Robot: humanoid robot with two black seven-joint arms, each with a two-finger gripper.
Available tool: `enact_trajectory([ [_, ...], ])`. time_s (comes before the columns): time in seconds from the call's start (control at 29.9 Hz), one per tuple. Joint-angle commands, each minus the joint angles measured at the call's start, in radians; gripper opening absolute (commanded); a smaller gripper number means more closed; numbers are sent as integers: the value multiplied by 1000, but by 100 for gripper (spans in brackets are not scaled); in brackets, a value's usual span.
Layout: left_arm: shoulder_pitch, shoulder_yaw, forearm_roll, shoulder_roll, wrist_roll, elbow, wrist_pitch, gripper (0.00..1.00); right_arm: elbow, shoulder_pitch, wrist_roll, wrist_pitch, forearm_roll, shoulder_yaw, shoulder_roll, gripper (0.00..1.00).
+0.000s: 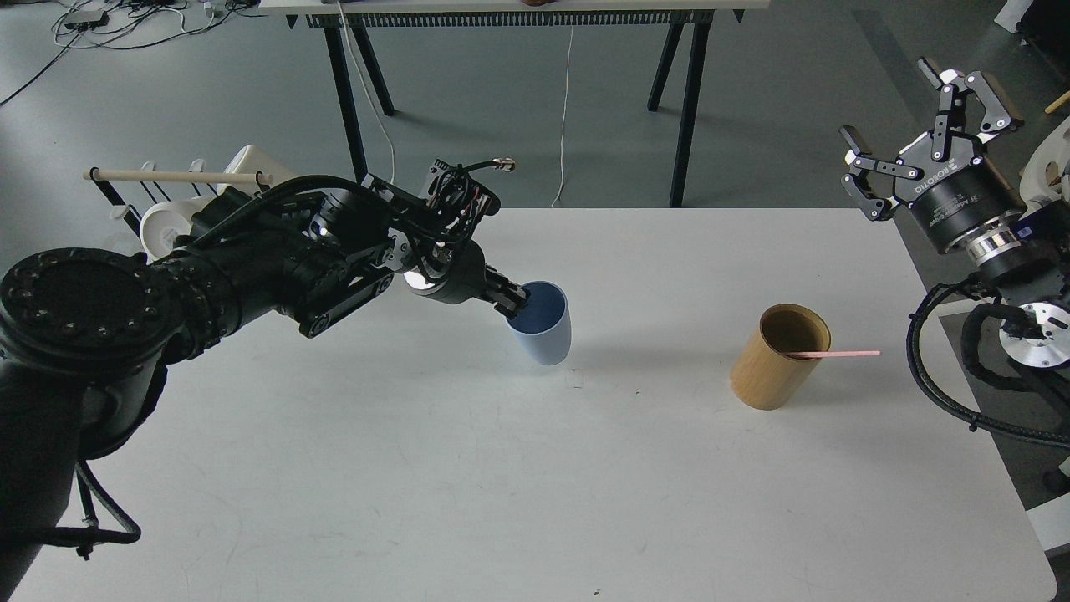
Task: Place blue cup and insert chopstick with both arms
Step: 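Drag the blue cup with the left gripper toward the table center, then lift the left gripper out of the cup and withdraw it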
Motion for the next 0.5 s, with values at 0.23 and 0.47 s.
enact_trajectory([
  [0.23,-3,-7,0,6,0,-63,-24,26,-1,-2,0,0,-1,-2,1,94],
  [0.47,-3,-113,-136,67,0,-61,-62,75,2,0,0,0,-1,-3,-1,94],
])
